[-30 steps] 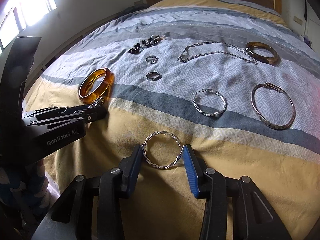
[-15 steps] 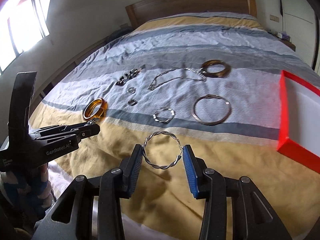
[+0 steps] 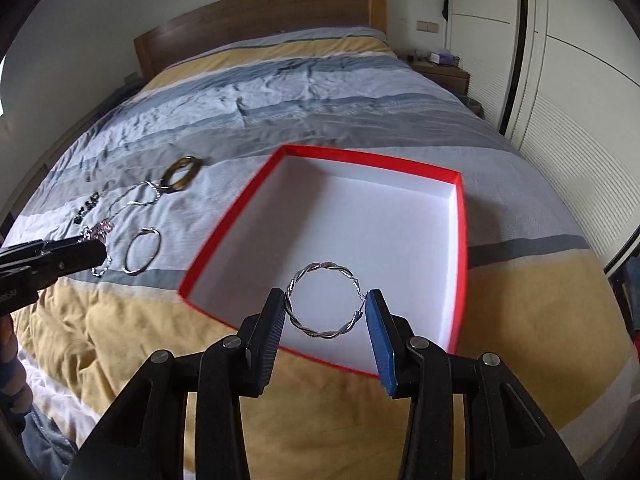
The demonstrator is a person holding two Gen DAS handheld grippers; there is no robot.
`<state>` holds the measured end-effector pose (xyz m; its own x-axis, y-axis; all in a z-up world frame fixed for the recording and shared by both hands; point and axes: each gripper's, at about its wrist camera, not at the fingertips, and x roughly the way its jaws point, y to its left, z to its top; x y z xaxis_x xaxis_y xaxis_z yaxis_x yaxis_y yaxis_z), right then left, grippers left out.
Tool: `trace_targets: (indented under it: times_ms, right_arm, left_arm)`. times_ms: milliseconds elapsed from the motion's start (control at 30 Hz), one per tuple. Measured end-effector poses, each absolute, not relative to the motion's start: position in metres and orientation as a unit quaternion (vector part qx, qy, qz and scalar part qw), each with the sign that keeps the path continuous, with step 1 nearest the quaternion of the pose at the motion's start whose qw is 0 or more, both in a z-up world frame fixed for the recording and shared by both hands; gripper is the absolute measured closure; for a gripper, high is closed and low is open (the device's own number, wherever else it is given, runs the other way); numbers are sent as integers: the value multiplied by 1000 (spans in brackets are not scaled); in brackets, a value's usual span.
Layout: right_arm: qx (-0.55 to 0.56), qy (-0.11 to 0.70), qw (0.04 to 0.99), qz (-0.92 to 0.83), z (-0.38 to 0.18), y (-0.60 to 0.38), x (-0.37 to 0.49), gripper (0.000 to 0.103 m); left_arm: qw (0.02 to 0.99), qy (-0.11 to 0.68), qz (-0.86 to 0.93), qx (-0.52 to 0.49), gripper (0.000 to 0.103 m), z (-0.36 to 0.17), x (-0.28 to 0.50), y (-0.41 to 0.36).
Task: Organize jewelry
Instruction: 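Carry the hoop and watch into the red box and open both tools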
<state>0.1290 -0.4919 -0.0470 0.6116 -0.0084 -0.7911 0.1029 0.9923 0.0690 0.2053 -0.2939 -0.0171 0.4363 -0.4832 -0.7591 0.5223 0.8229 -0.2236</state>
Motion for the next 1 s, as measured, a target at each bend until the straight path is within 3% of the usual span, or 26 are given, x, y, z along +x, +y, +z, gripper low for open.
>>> trace_targets:
  times_ms: [233, 567, 700, 800, 1000]
  right_arm:
    - [32, 483, 874, -33, -81, -521, 153, 62]
    - [-46, 516, 856, -12, -105, -510, 164, 61]
    - [-48, 526, 849, -11, -102, -512, 165, 60]
    - [-50, 521, 852, -19, -90, -512, 157, 57]
    - [-31, 492, 869, -39, -43, -512, 124, 56]
  left_arm:
    - [825, 468, -310, 58, 81, -58, 226, -366]
    - [802, 503, -310, 92, 80, -104, 232, -379]
    - [802, 501, -315, 82, 79, -98, 231, -375]
    - [808, 494, -313, 74, 71, -85, 231, -368]
    - [820, 474, -317, 54, 71, -46, 211, -340]
